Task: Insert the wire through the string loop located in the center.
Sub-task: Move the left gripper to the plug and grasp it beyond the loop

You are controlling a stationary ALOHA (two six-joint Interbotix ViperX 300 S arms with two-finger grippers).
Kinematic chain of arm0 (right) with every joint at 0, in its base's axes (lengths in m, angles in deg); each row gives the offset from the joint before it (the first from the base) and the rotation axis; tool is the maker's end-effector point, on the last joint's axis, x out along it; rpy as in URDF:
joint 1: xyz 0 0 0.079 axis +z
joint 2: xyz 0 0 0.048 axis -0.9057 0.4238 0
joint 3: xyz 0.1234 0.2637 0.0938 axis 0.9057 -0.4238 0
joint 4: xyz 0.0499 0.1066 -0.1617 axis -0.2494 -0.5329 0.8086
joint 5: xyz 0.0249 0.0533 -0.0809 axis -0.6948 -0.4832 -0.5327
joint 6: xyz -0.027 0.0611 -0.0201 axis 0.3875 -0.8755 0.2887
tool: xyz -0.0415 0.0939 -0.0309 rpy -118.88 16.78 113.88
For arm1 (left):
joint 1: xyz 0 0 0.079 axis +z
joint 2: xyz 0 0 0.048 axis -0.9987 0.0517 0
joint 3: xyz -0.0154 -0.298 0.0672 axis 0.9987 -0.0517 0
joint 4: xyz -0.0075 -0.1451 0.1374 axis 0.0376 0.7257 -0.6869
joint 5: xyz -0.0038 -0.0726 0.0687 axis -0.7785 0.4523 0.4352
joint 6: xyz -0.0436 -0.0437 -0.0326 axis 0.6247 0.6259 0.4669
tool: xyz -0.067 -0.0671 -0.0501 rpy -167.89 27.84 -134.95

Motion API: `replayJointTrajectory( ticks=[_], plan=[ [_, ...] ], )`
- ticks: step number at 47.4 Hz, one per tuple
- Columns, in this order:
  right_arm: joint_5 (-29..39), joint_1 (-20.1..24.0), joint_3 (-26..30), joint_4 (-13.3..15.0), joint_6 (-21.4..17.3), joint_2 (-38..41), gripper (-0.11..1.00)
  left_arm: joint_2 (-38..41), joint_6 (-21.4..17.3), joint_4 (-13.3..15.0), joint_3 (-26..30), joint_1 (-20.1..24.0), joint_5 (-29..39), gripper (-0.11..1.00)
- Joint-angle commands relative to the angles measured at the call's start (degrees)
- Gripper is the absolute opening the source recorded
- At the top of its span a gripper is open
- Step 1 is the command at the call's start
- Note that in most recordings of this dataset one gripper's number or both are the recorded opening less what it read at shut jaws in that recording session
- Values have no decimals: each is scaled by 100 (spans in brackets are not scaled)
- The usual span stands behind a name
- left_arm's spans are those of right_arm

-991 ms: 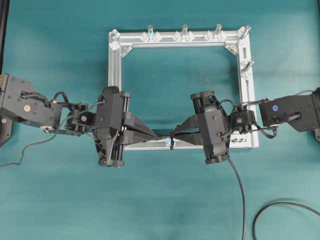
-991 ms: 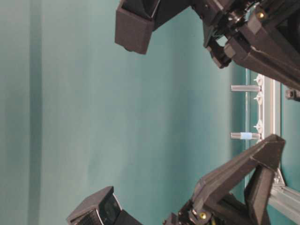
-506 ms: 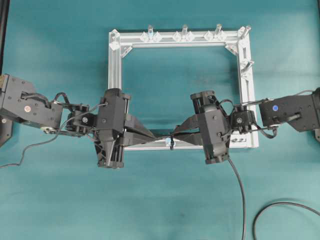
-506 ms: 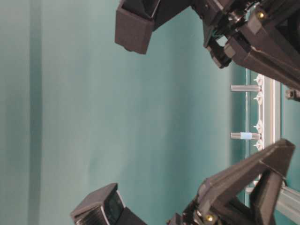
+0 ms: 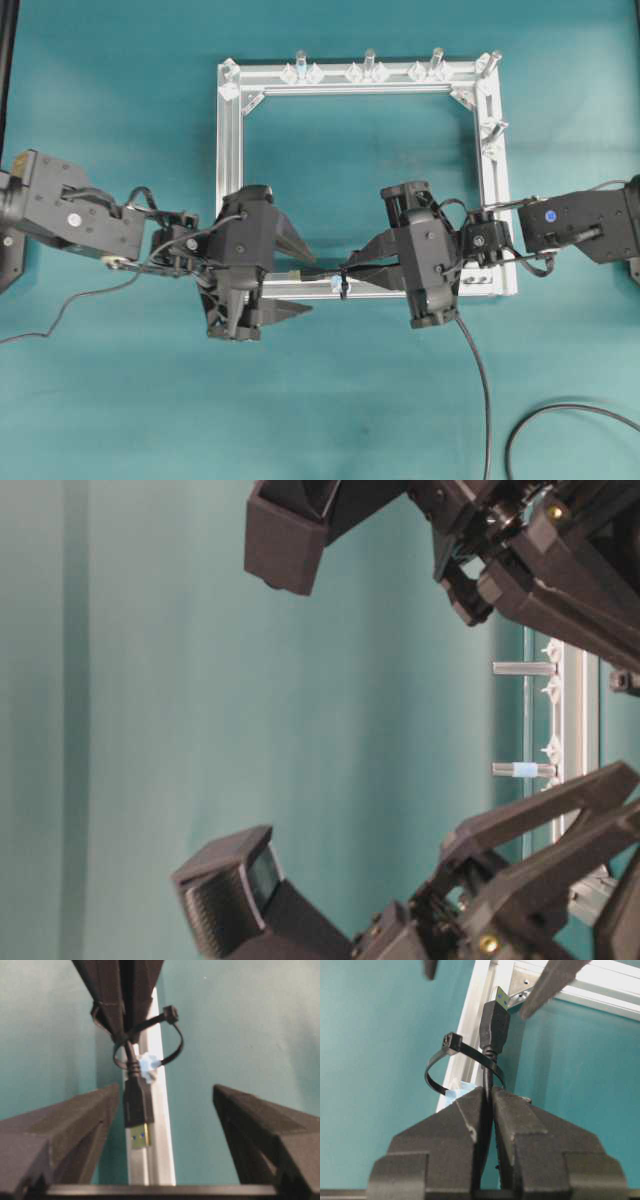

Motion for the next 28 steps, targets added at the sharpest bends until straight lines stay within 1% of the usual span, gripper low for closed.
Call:
replayJointTrajectory(
  ticks=[1,17,28],
  plan=[
    [-70,-18,70,9,0,-70,7,18,-18,-18,193,-26,-9,84],
    [-70,-18,88,18,0,-70,7,281,-44,-26,202,79,-9,84],
    [-105,-18,79,18,9,-70,7,536,-44,-35,352,202,-26,84]
  ],
)
